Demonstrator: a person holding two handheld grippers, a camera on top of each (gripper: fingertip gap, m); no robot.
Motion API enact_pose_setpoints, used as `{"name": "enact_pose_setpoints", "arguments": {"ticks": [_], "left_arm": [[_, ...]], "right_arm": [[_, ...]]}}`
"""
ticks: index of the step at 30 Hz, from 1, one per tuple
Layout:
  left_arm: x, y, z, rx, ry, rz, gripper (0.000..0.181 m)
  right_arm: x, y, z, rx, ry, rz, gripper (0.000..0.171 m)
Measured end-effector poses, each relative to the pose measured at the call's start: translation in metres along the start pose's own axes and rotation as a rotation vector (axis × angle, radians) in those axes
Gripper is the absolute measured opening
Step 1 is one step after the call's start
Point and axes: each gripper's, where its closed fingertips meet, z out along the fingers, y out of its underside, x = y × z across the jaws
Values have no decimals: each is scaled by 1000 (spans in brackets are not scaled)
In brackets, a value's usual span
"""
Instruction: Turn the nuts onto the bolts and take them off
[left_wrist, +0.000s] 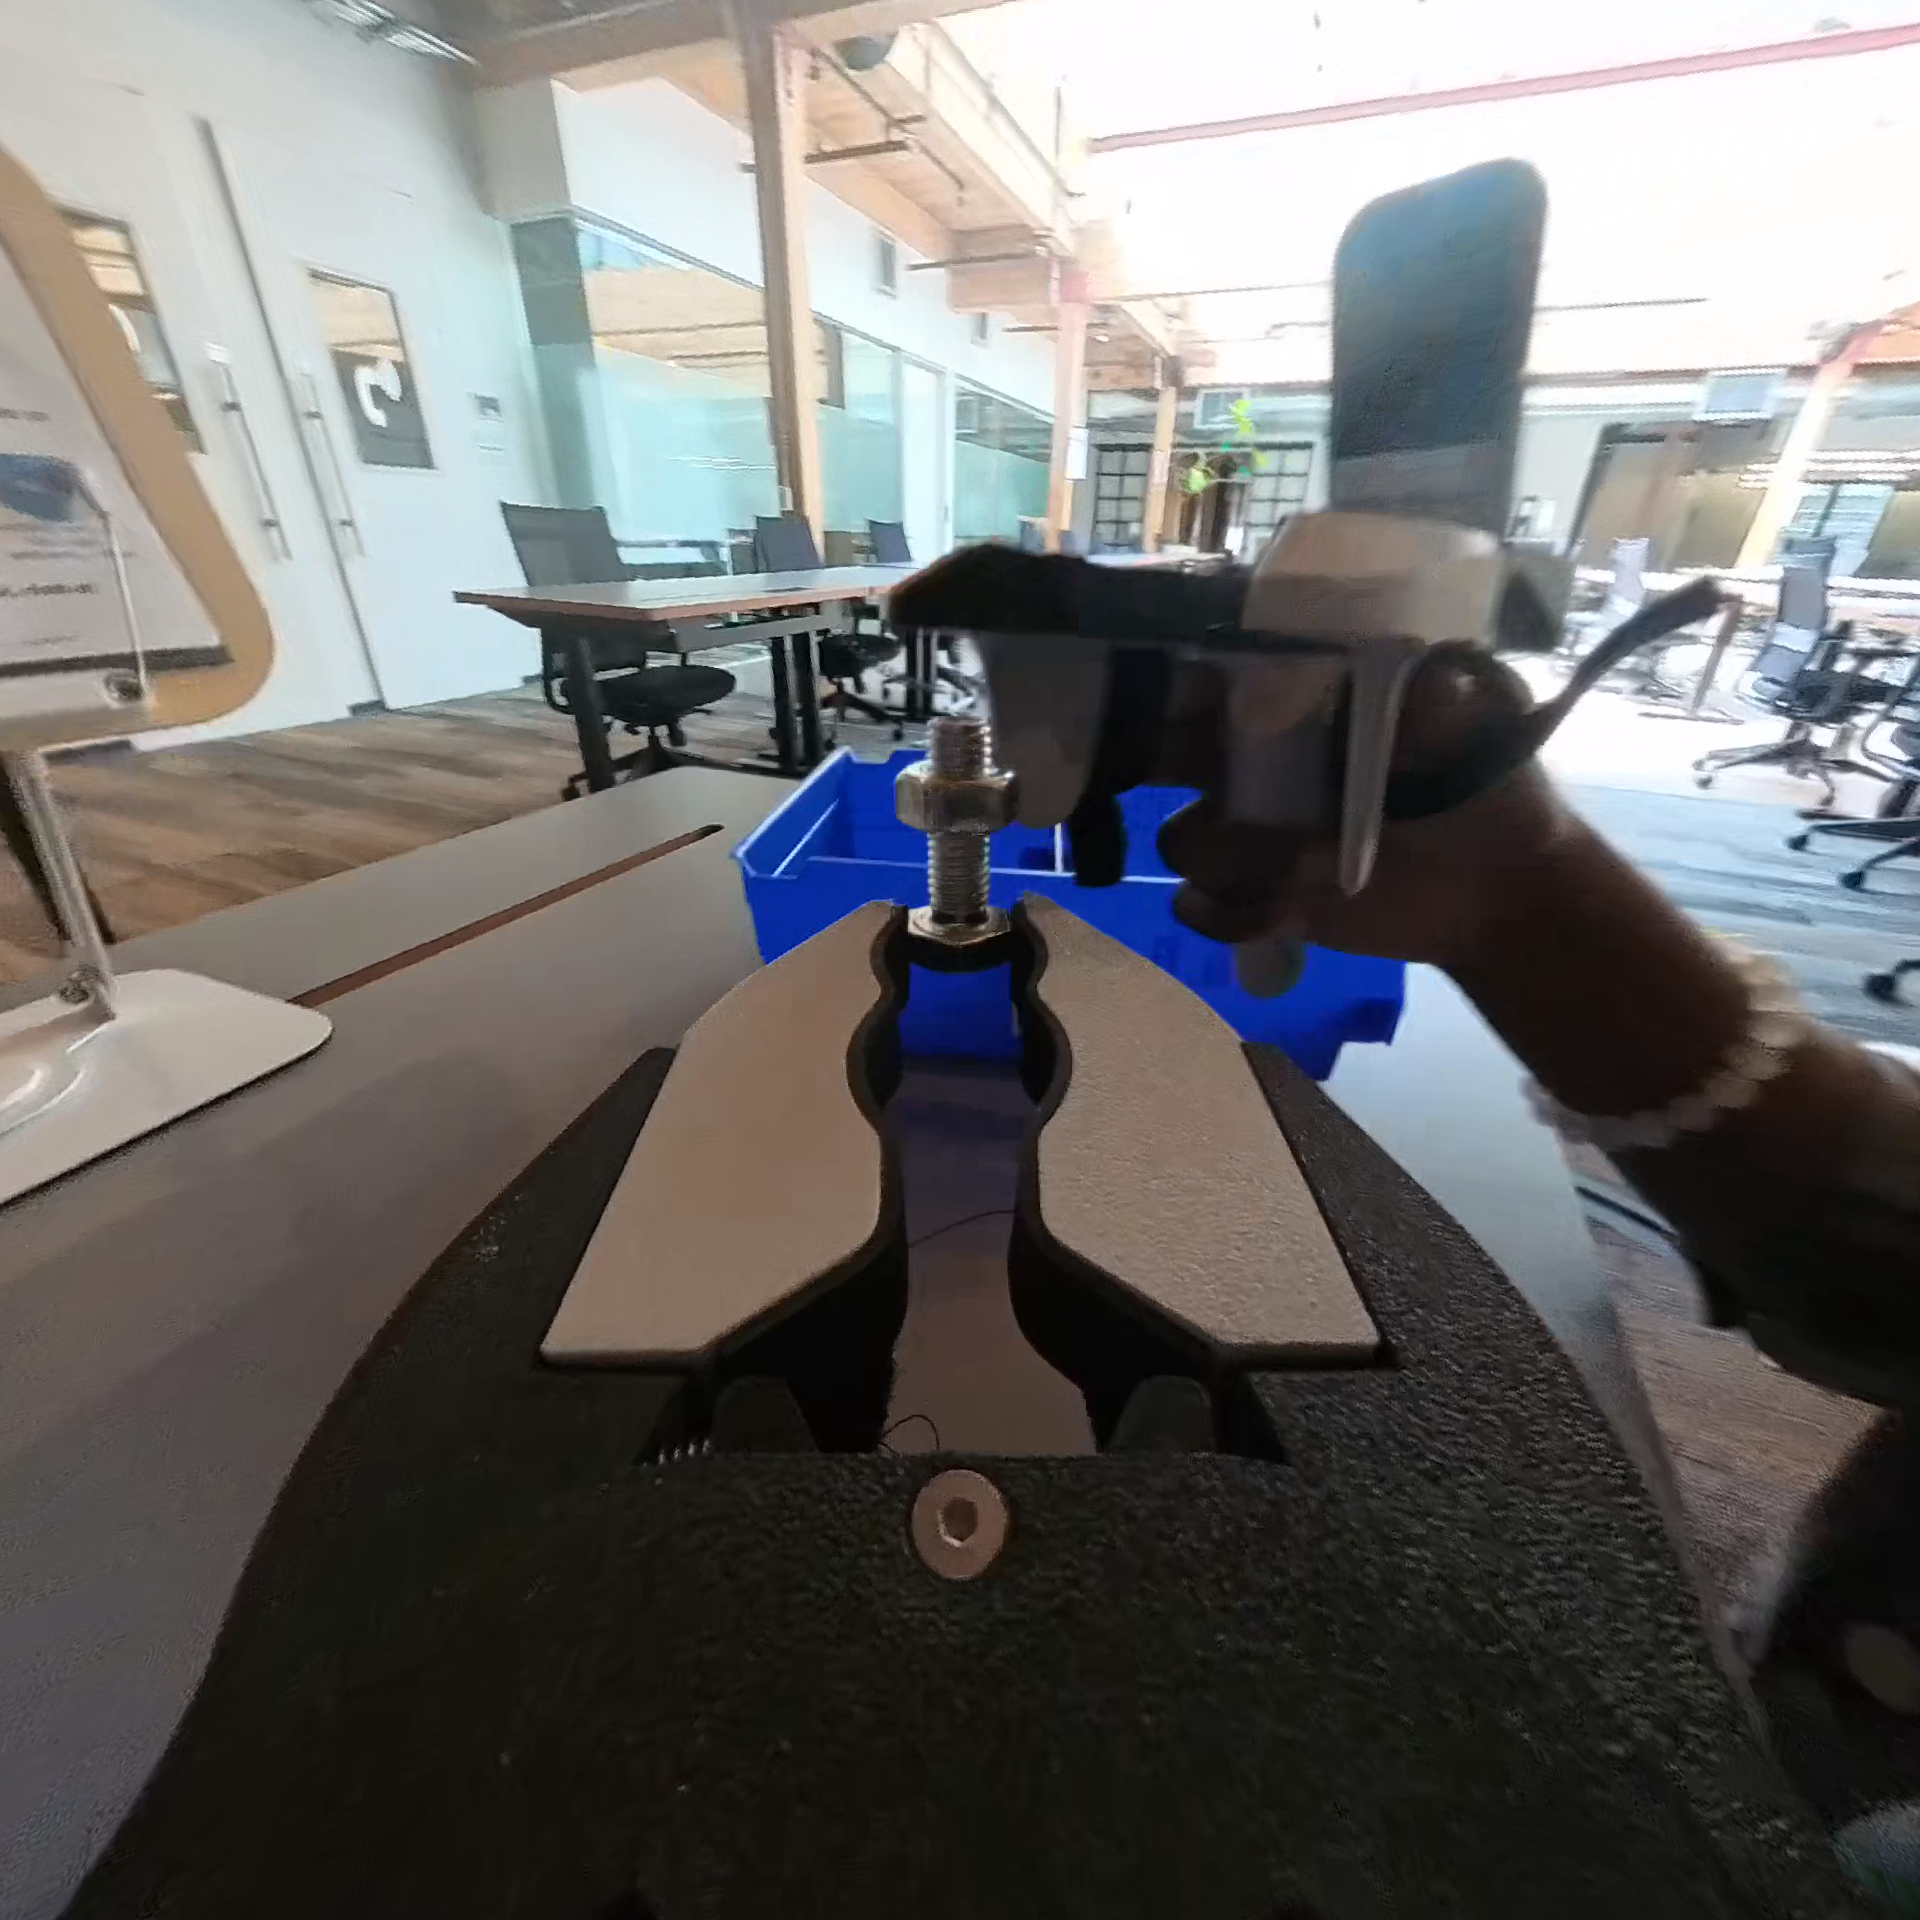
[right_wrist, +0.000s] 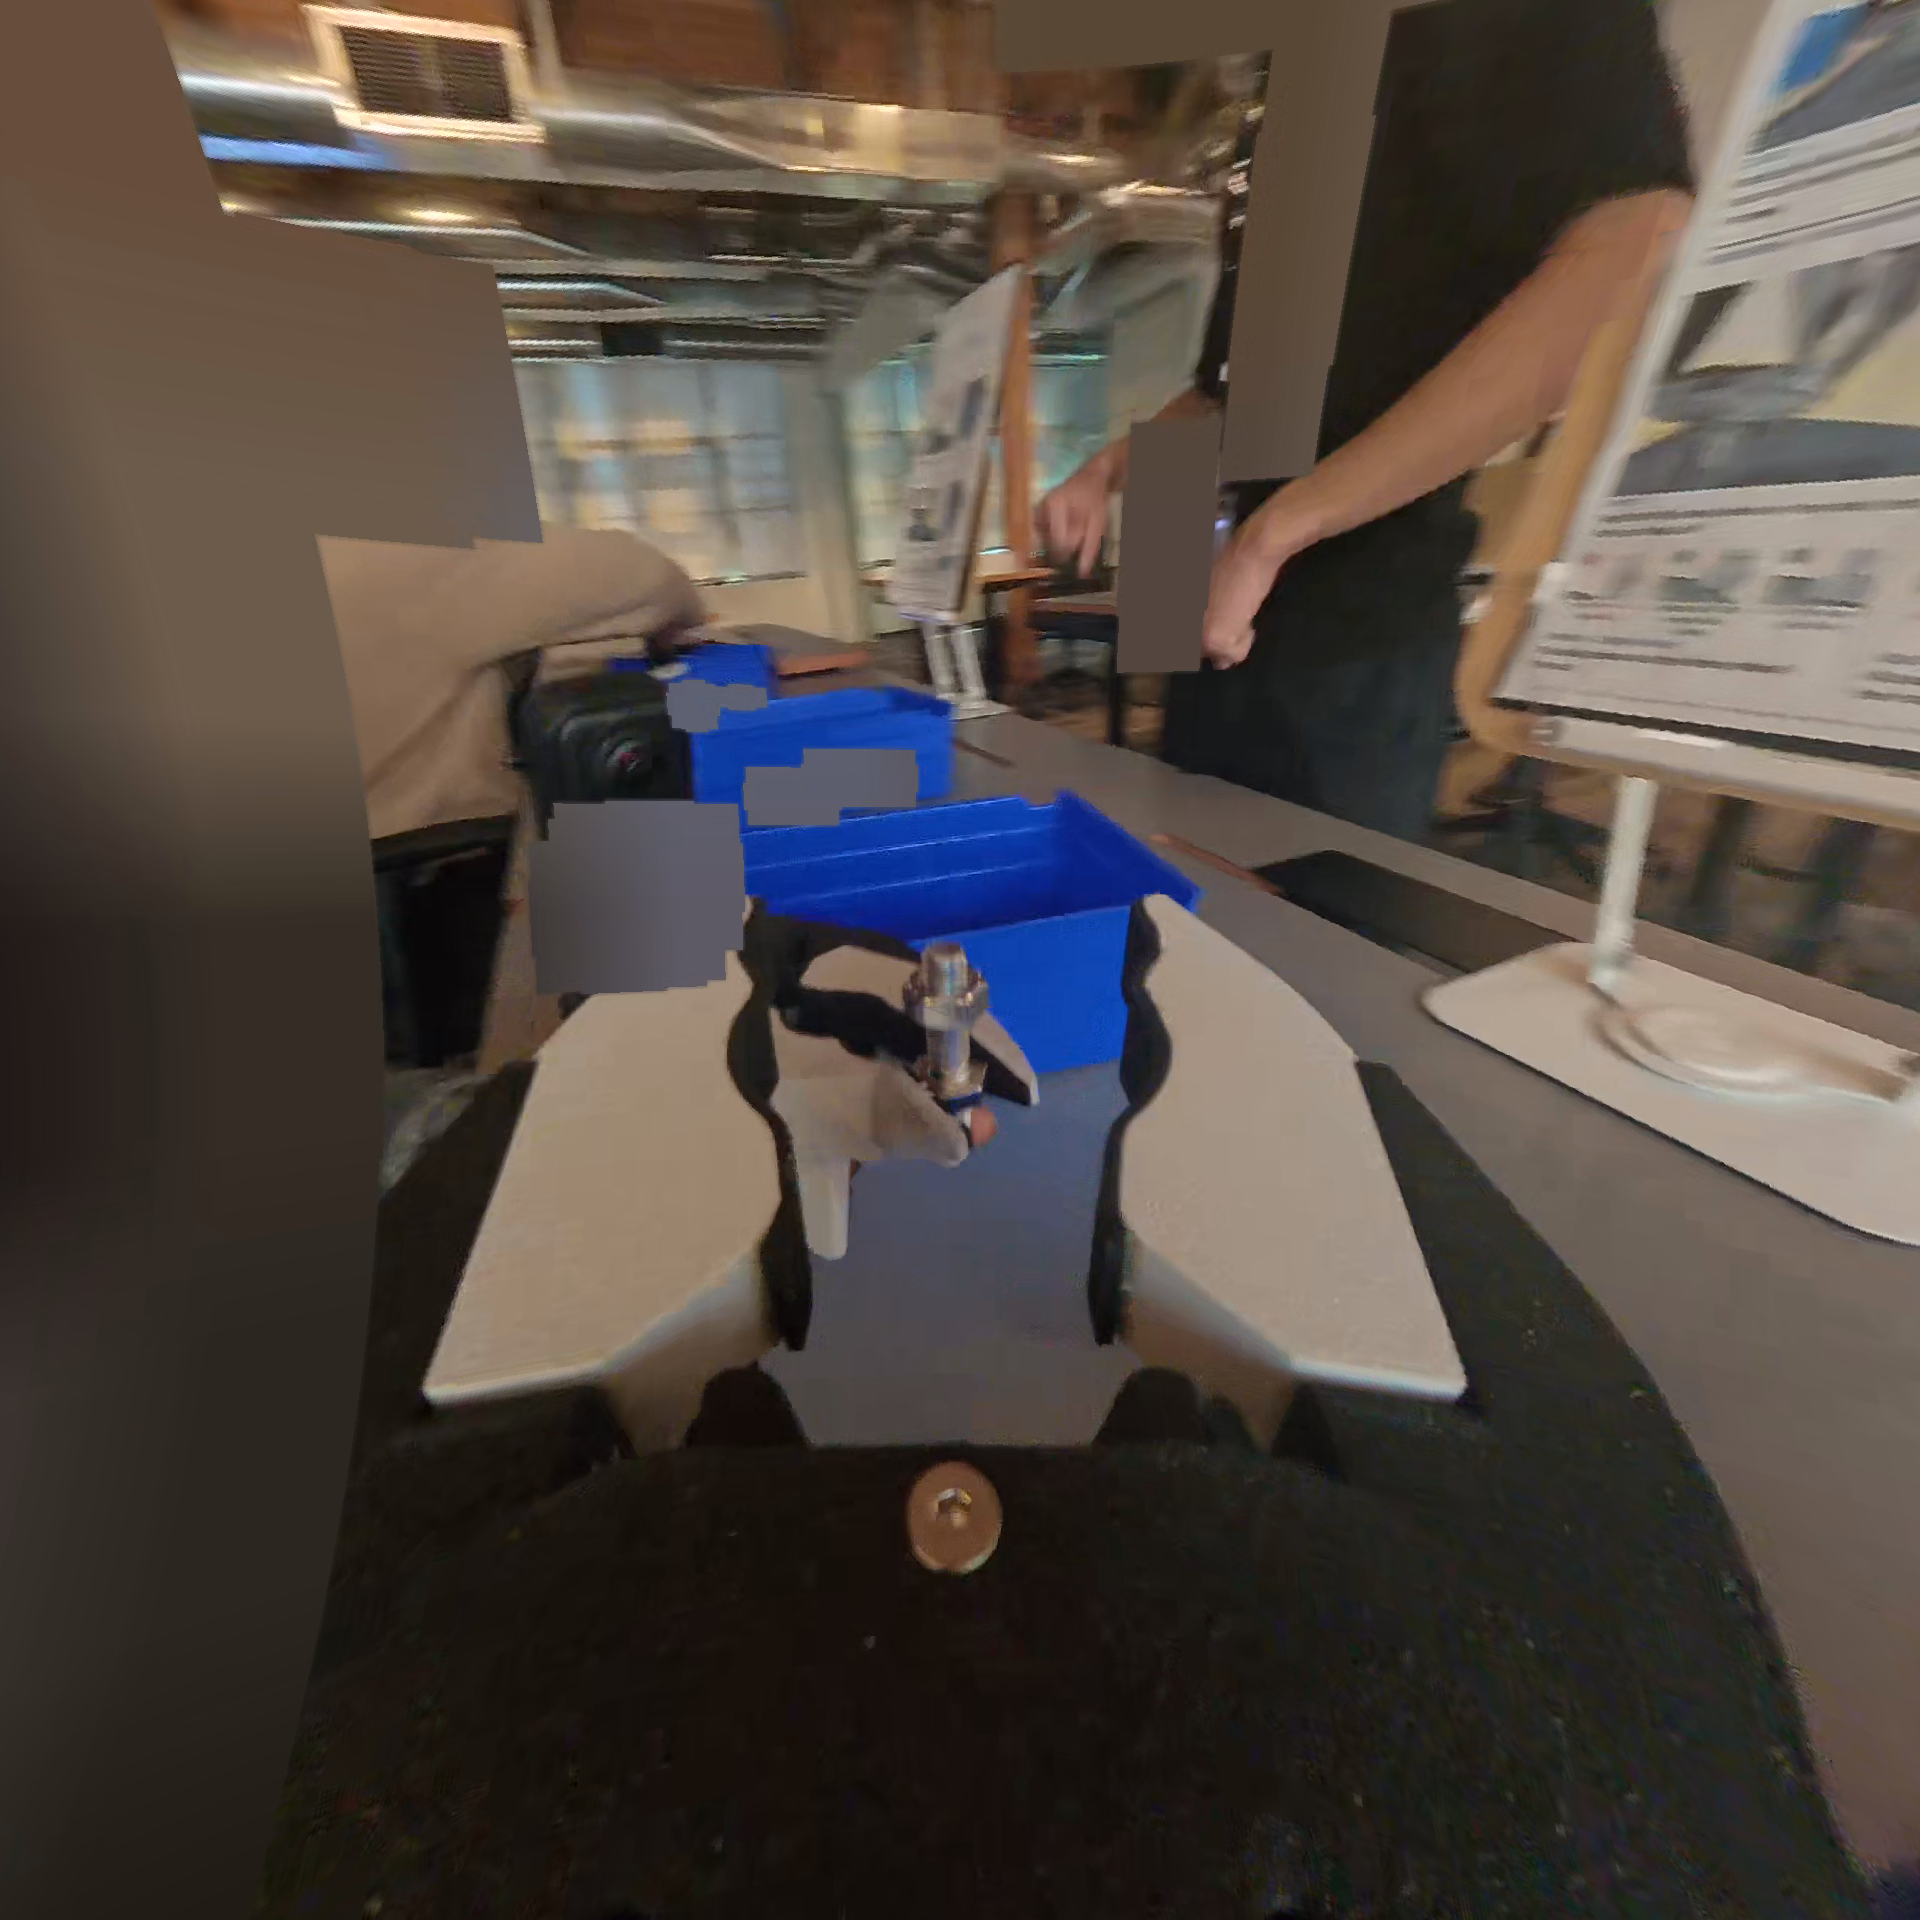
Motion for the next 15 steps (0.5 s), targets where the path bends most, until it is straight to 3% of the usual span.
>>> {"name": "enact_pose_setpoints", "arguments": {"ticks": [5,9,15], "left_arm": [[-6,37,3,-7,-4,49,18],[-13,53,-4,4,61,-62,18],[-17,53,-15,7,130,-94,18]], "right_arm": [[7,36,4,-43,211,-117,61],[6,65,13,-85,184,-142,55],[5,77,17,-84,89,-97,44]]}}
